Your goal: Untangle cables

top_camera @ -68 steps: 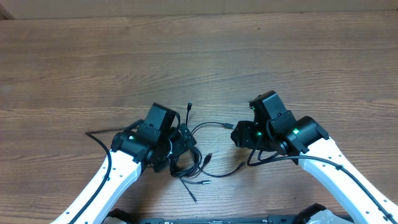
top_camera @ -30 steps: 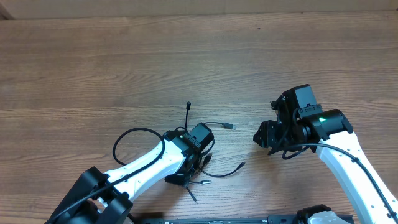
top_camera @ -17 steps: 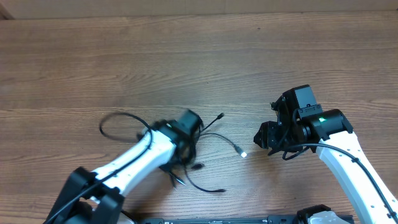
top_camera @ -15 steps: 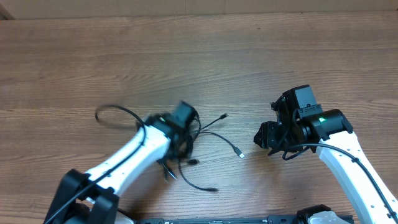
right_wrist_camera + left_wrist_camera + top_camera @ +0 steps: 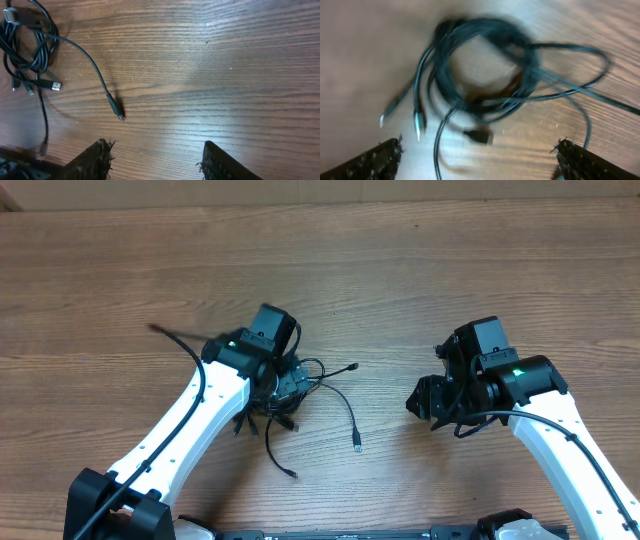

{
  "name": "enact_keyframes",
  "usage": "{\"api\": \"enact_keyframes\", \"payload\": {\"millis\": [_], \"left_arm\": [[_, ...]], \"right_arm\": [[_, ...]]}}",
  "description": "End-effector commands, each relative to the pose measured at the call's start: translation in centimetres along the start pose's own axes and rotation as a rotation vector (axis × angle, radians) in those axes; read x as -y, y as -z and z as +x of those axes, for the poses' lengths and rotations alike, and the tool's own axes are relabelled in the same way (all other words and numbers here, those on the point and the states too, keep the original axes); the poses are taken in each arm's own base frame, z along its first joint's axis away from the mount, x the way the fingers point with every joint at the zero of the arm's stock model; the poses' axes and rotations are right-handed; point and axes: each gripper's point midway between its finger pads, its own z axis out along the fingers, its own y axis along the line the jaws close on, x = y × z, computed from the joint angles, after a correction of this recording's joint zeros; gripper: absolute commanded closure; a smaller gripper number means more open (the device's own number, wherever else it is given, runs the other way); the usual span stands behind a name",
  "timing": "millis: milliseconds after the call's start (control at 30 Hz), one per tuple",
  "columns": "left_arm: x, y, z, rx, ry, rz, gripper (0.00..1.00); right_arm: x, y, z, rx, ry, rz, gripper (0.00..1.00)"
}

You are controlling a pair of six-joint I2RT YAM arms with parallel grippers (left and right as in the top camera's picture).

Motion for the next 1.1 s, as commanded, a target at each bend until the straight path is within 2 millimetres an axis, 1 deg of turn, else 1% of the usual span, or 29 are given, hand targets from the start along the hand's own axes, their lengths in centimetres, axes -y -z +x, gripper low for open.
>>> {"api": "enact_keyframes", "payload": {"millis": [0,67,167,267,433,567,600,633,700,733,767,867,967,1000,1067], "left_arm": [[-1.0,-0.6,1.8,-0.064,0.428,-0.034,0.00],[-1.3,-1.2,2.4,-0.070,0.587,-0.052,0.00],[-1.7,-2.2,2.6,-0.050,0.747,-0.062,0.01],[-2.1,-3.3,2.5,-0.025,0.783,-0.055,0.00],[-3.2,-5.5,3.4,-0.028,0.801,-0.062,0.01],[-3.9,-7.1,2.6,0.049,0.800,-0.036,0.00],[-3.9,-7.5,2.5,0.060,0.801,-0.023,0.02],[-3.8,-7.8,2.3,0.066,0.801,-0.009,0.07],[-3.5,-8.3,2.1,0.076,0.802,0.027,0.27],[-3.4,-8.5,2.1,0.079,0.799,0.038,0.41],[-3.4,-8.7,2.1,0.081,0.800,0.045,0.52],[-3.9,-9.2,2.4,0.085,0.799,0.038,0.74],[-4.8,-9.7,3.0,0.081,0.796,0.011,0.92],[-5.1,-9.9,3.3,0.077,0.784,0.001,0.96],[-5.6,-10.1,3.7,0.072,0.724,-0.017,0.96]], "right_arm": [[-0.1,0.1,-0.4,0.012,0.003,-0.009,0.42],[-0.1,0.1,-0.4,0.014,0.004,-0.009,0.41],[-0.1,0.1,-0.4,0.014,0.004,-0.009,0.40],[-0.1,0.1,-0.4,0.015,0.004,-0.010,0.40],[-0.2,0.1,-0.6,0.022,0.006,-0.012,0.37],[-0.2,0.1,-0.6,0.024,0.007,-0.013,0.36],[-0.2,0.1,-0.7,0.025,0.007,-0.013,0.36],[-0.2,0.1,-0.7,0.026,0.008,-0.014,0.36],[-0.2,0.1,-0.8,0.029,0.008,-0.014,0.36],[-0.2,0.1,-0.8,0.030,0.008,-0.015,0.36],[-0.2,0.1,-0.8,0.030,0.009,-0.015,0.36],[-0.3,0.1,-1.0,0.037,0.011,-0.017,0.36],[-0.4,0.1,-1.1,0.044,0.013,-0.020,0.36],[-0.4,0.1,-1.1,0.044,0.013,-0.020,0.36],[-0.4,0.1,-1.1,0.042,0.012,-0.021,0.36]]}}
